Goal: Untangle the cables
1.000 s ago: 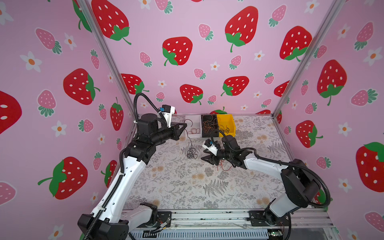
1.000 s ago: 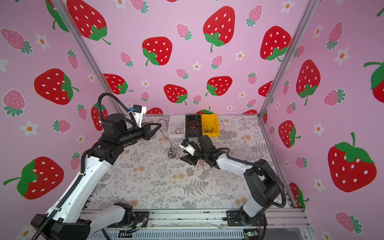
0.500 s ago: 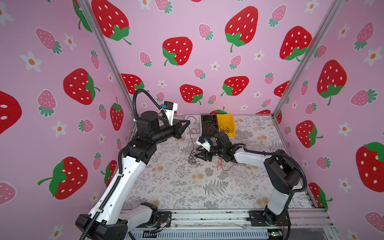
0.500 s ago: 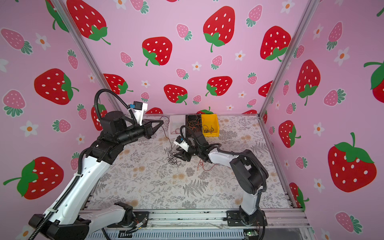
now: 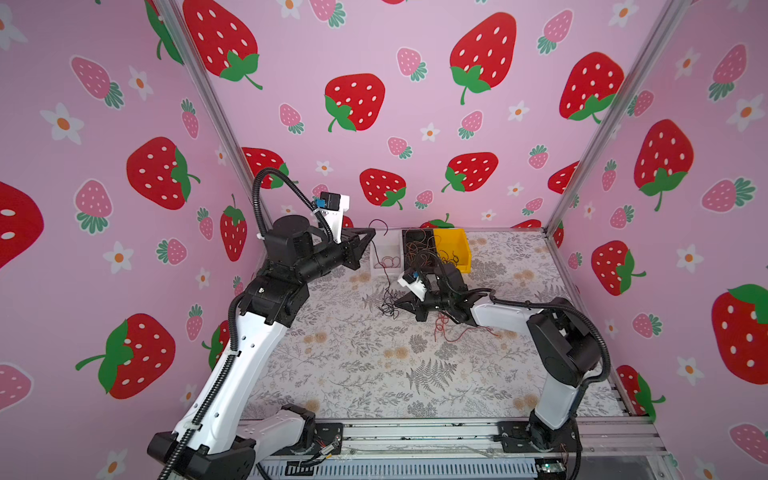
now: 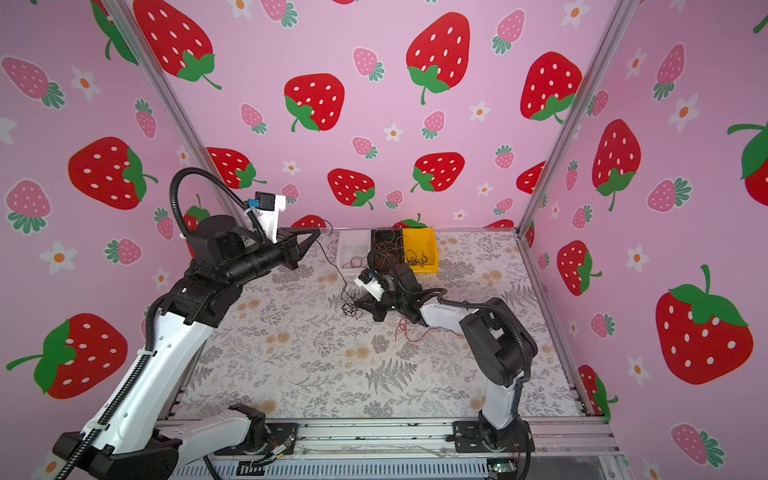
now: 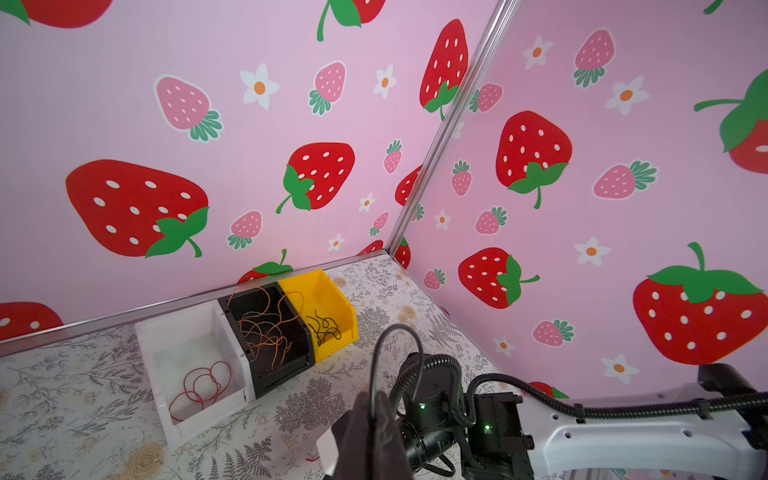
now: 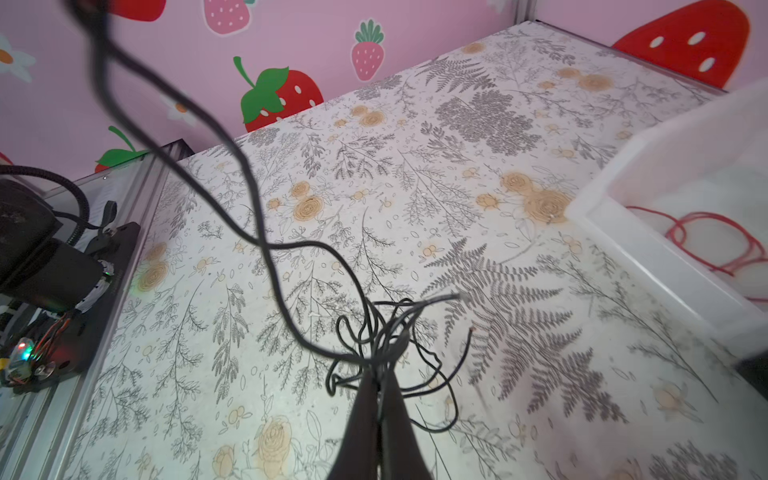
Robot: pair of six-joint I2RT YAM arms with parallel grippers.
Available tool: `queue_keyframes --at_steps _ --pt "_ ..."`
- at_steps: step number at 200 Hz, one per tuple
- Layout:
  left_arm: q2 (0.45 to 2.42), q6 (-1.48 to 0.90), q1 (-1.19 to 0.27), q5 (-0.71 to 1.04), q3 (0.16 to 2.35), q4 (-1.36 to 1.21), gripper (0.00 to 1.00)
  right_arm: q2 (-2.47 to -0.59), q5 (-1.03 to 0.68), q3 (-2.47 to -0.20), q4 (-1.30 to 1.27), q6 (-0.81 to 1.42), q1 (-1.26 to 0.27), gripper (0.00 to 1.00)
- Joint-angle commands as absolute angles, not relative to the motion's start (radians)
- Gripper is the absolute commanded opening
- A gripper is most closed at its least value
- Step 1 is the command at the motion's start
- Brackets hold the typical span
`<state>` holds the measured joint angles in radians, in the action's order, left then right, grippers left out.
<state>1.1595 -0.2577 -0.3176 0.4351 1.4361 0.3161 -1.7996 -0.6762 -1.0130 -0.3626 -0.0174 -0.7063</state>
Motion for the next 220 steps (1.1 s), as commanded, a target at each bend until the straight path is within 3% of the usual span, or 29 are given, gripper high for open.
queue_keyframes --at_steps 1,96,153,181,220 --pt "1.135 -0.236 -0.280 0.399 1.485 0.340 0.00 -1.730 -0.663 -0.970 -0.416 0.045 -0.642 0.00" --pt "1.100 -0.314 0.008 0.383 1.477 0.365 0.00 -1.605 -0.655 -0.894 -0.325 -0.002 -0.463 0.00" --pt "1.114 -0.342 0.032 0.457 1.454 0.338 0.00 -1.605 -0.705 -0.900 -0.334 0.015 -0.473 0.03" --pt "1.129 -0.387 0.021 0.581 1.394 0.284 0.00 -1.641 -0.610 -0.943 -0.184 -0.093 -0.546 0.05" --pt "1.082 -0.370 0.002 0.530 1.261 0.286 0.00 -1.711 -0.537 -0.946 -0.237 -0.042 -0.596 0.12"
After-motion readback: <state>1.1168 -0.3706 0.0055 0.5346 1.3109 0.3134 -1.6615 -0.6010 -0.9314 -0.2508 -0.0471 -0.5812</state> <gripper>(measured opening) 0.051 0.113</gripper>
